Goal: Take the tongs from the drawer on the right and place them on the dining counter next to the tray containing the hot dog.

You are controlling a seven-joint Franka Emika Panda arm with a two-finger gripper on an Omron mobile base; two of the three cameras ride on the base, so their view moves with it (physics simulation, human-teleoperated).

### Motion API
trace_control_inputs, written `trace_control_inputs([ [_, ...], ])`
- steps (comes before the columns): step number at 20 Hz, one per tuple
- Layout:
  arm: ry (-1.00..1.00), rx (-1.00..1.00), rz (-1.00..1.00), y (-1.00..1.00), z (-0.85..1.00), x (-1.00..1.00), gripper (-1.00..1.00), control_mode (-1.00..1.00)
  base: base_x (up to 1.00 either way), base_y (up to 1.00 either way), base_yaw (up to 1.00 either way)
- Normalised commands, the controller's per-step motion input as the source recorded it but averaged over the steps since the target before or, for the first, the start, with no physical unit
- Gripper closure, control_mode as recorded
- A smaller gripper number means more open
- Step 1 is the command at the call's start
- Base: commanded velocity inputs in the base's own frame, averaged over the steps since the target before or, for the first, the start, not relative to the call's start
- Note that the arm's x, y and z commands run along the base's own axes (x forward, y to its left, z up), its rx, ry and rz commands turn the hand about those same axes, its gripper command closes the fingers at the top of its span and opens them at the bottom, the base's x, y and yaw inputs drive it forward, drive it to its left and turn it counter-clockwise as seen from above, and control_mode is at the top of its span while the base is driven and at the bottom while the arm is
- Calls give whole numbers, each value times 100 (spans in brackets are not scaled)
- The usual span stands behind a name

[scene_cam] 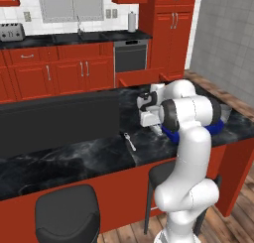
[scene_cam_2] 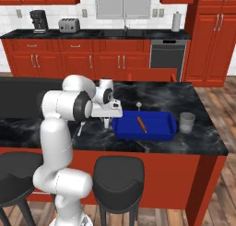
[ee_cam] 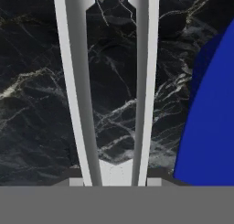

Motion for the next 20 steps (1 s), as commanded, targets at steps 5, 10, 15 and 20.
trace_control_inputs([
  [5, -1, 0, -1, 0, -32, 0, 100, -100, 0, 0, 0],
  [10, -2, 0, -1, 0, -28, 2, 100, -100, 0, 0, 0],
  [15, 0, 0, -1, 0, -36, 0, 100, -100, 0, 0, 0],
  [20, -2, 0, -2, 0, -31, 0, 100, -100, 0, 0, 0],
])
